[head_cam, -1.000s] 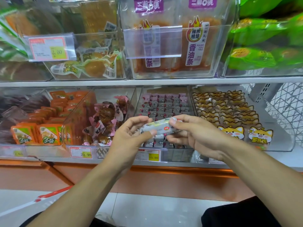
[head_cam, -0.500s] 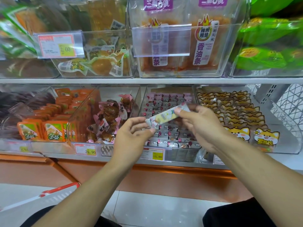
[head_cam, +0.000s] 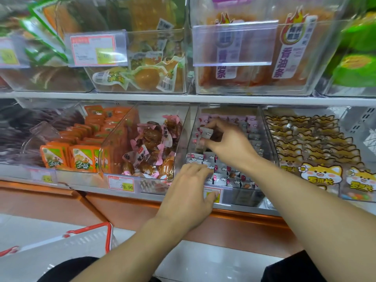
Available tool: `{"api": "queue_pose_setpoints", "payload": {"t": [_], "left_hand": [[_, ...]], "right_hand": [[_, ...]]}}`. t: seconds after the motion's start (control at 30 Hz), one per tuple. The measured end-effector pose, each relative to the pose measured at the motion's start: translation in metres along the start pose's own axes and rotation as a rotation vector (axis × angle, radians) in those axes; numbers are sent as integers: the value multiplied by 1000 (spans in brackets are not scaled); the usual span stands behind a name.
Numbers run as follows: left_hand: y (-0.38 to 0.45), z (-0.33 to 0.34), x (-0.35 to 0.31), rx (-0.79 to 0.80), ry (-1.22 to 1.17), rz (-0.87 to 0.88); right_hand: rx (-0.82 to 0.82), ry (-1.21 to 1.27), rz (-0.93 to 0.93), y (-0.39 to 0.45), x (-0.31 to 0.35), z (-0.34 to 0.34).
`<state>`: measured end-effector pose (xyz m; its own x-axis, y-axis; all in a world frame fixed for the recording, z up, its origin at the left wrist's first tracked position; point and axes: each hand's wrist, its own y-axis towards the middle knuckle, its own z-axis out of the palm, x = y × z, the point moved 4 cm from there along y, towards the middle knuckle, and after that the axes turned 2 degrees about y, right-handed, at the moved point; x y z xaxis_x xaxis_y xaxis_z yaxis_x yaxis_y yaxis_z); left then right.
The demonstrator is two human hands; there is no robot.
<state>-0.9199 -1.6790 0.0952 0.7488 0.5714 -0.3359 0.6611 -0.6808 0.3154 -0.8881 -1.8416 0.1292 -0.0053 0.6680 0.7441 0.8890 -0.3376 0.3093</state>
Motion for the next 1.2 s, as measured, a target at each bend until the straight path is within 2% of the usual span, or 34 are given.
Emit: {"api": "queue_pose_setpoints", "payload": {"t": [0.17,0.33,0.43,0.5,0.6,0.67,0.77,0.9,0.97,1.1,1.2], "left_hand": [[-2,-3,-2,-18,17,8],[0,-9,-5,-27,37,7],[0,-11,-5,-24,53,-3],[0,-11,-5,-19,50,-12],[0,-13,-3,-24,36,-29],[-1,-15,0,-27,24,-39],[-1,-15,1,-19,22,-37],[0,-14,1,-2,17,-42],[1,-15,1,-7,7,-44],[2,-21,2,-48,-40,-63],[3,-27,5,-80,-102,-107]], "right_hand": [[243,-284,-36,9,-8,26],[395,-508,-20,19,-5,35],[466,-537,18,28,-3,38],[405,-453,71,34,-3,35],[160,-292,137,44,-5,21],[75,-217,155,49,-10,11],[116,-212,137,50,-11,9],[258,-394,109,43,-8,25],[275,-433,128,41,-8,32],[133,-331,128,41,-2,27],[-31,-90,149,43,2,15]]}}
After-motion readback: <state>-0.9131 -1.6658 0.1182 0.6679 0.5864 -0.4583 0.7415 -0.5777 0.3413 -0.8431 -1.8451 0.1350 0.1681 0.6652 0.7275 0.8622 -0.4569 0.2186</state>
